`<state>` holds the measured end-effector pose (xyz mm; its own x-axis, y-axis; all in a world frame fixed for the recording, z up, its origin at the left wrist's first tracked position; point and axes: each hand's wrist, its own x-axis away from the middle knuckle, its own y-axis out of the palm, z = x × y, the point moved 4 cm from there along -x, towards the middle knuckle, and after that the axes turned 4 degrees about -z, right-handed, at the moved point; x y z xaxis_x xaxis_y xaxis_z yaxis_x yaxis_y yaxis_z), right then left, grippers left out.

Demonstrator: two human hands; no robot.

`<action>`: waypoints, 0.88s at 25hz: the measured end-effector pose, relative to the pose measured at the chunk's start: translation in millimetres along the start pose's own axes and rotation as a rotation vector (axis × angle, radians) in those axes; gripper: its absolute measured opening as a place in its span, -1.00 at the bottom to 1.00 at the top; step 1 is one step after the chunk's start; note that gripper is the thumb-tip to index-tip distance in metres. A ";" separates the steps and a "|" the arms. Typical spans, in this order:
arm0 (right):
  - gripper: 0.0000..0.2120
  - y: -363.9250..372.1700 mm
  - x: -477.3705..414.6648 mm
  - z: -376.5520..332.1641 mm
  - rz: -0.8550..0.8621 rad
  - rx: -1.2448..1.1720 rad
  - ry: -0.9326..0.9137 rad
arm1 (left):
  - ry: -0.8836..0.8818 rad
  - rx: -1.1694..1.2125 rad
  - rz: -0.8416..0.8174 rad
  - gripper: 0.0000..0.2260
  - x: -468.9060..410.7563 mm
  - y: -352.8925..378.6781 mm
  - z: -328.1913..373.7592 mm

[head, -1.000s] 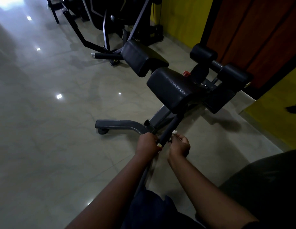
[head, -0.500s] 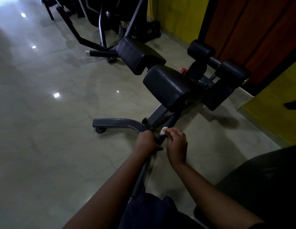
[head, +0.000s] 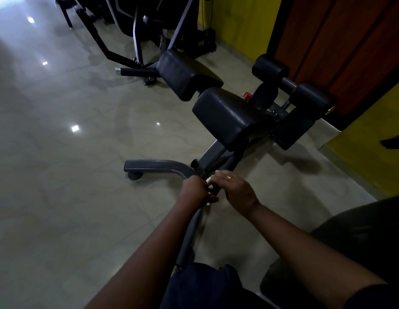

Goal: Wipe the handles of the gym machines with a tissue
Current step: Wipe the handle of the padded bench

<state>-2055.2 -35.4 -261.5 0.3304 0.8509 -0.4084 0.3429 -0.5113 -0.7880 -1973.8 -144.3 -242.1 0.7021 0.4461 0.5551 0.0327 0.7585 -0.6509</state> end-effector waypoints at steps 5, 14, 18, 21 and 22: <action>-0.72 -0.1 -58.1 24.7 -0.570 0.219 0.291 | -0.030 -0.008 0.027 -0.71 3.0 0.1 0.5; -0.74 0.4 -64.1 41.2 -0.706 0.408 0.021 | -0.037 -0.037 0.016 -0.63 2.1 -0.4 1.9; -0.82 13.3 -27.3 25.0 -0.092 0.214 0.081 | -0.039 -0.092 0.010 -0.68 -0.8 2.7 1.0; -0.66 9.6 -0.6 17.7 0.047 0.173 -0.071 | -0.025 -0.087 0.013 -0.71 -4.3 8.6 2.2; -0.63 7.9 -3.7 28.0 0.074 0.175 -0.040 | -0.023 -0.080 0.013 -0.72 -4.6 10.6 3.1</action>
<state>-2078.3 -39.3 -279.1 0.3129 0.8174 -0.4837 0.1591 -0.5472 -0.8217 -1978.8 -136.9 -249.9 0.6866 0.4671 0.5572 0.0809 0.7125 -0.6970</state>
